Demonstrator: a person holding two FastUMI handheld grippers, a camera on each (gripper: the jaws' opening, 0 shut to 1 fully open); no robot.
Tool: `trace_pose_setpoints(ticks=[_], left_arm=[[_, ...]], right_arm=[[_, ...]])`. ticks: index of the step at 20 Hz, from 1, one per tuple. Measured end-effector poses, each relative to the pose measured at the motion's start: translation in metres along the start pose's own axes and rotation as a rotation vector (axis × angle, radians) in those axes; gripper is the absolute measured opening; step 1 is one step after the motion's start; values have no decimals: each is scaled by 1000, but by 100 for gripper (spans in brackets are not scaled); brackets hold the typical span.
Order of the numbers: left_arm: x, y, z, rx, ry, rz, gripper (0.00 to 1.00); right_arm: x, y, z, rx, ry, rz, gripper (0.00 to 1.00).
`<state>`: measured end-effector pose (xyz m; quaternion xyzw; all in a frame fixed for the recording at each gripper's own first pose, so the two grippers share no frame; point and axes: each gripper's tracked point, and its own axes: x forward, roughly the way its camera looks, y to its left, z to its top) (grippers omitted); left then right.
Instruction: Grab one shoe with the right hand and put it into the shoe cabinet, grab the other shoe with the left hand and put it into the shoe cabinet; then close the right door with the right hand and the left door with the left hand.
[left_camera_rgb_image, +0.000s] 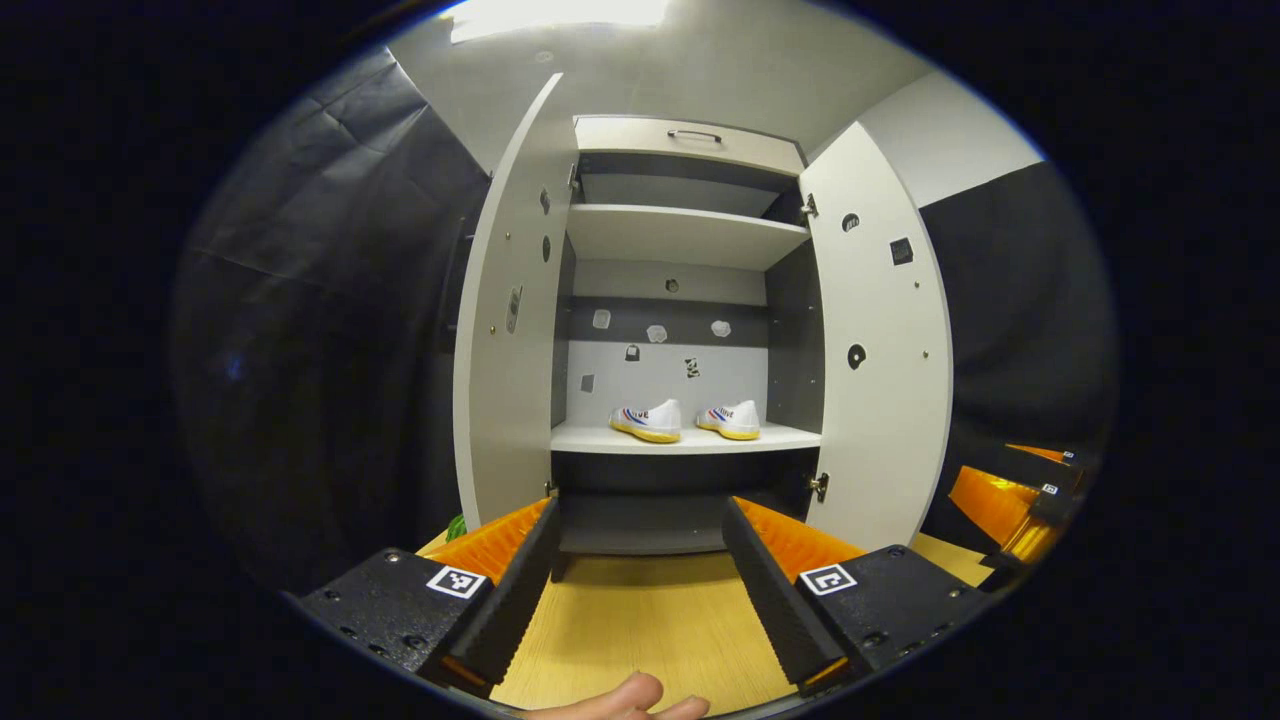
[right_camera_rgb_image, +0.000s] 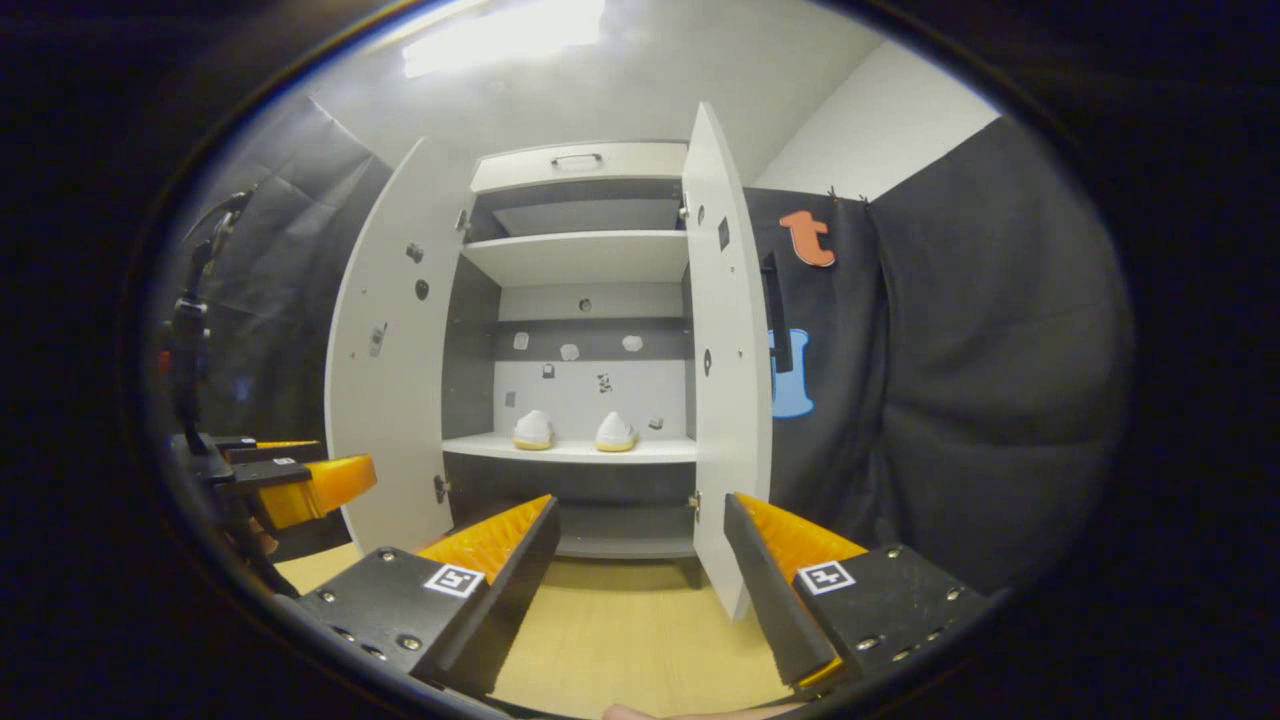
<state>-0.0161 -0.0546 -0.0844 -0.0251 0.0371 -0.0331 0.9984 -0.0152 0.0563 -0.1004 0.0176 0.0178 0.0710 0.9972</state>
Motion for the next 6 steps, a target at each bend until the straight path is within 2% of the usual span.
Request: trace_pose_setpoints(ticks=[4, 6], left_arm=[[-5, -9, 5, -13, -36, -12, 97], [-3, -11, -2, 5, -19, -14, 97]], right_arm=[[-7, 7, 14, 23, -67, 58, 98], [-9, 2, 12, 34, -71, 58, 98]])
